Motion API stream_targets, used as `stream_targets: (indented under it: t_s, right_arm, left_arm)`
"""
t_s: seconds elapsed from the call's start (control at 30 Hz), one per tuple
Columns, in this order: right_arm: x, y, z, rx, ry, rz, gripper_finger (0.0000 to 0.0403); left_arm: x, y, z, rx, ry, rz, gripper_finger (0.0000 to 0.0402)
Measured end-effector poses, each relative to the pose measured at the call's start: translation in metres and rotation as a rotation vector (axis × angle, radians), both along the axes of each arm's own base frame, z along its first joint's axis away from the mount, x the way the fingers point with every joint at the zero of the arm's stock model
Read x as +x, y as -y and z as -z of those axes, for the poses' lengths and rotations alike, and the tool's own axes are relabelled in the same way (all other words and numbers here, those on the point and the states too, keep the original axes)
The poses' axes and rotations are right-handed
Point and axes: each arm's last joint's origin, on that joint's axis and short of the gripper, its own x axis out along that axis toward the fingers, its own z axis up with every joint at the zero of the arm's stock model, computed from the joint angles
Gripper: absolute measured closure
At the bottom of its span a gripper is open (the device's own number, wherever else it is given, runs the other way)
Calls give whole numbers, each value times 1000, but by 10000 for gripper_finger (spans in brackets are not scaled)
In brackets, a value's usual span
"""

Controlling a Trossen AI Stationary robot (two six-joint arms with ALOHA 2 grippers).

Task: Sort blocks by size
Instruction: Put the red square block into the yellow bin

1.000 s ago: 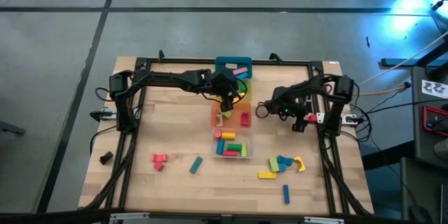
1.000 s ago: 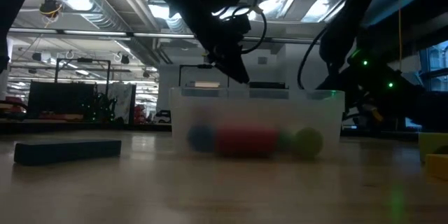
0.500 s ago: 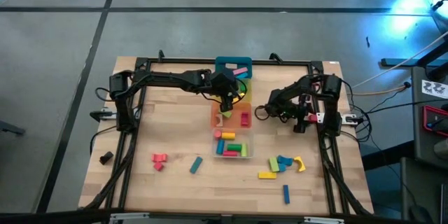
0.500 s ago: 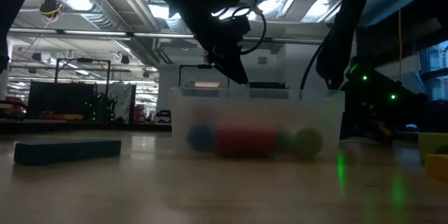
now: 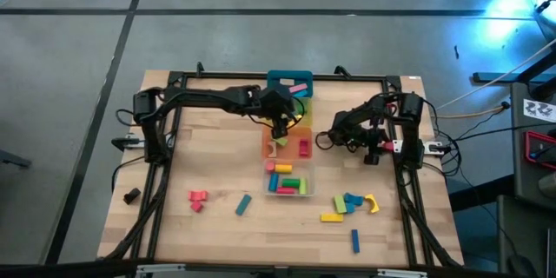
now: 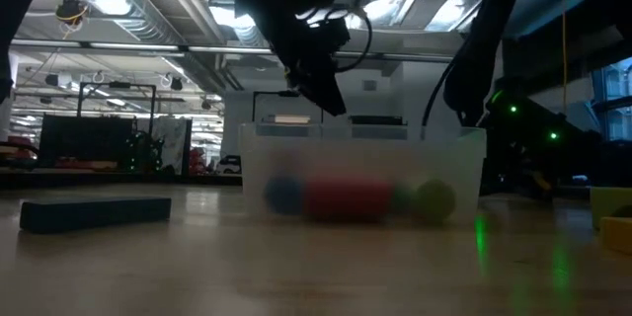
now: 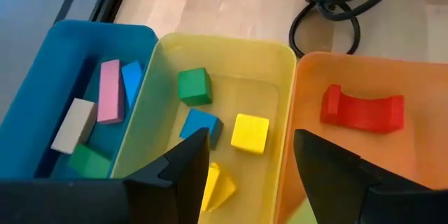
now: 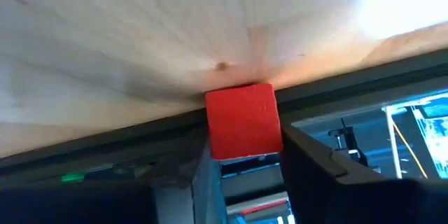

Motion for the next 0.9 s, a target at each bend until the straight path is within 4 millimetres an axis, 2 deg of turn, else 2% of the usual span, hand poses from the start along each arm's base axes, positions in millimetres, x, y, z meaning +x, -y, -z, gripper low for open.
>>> stream_targets:
  t_s: [0.13, 0.27, 0.53, 0.73, 0.9]
  right_arm:
    - [4, 2, -9, 4, -41, -11, 254]
    - [12, 6, -19, -17, -44, -44, 261]
    - [39, 17, -44, -78, -5, -119, 257]
    - [66, 27, -62, -128, 111, -168, 263]
    - [87, 36, -81, -195, 205, -214, 260]
  left_arm:
    - [-11, 3, -18, 20, 8, 18, 208]
    - [-28, 7, -38, 18, -9, 16, 208]
    - [-87, 23, -77, 3, -168, 59, 208]
    - [-133, 35, -102, -77, -210, -26, 208]
    - [-159, 41, -115, -132, -211, -102, 208]
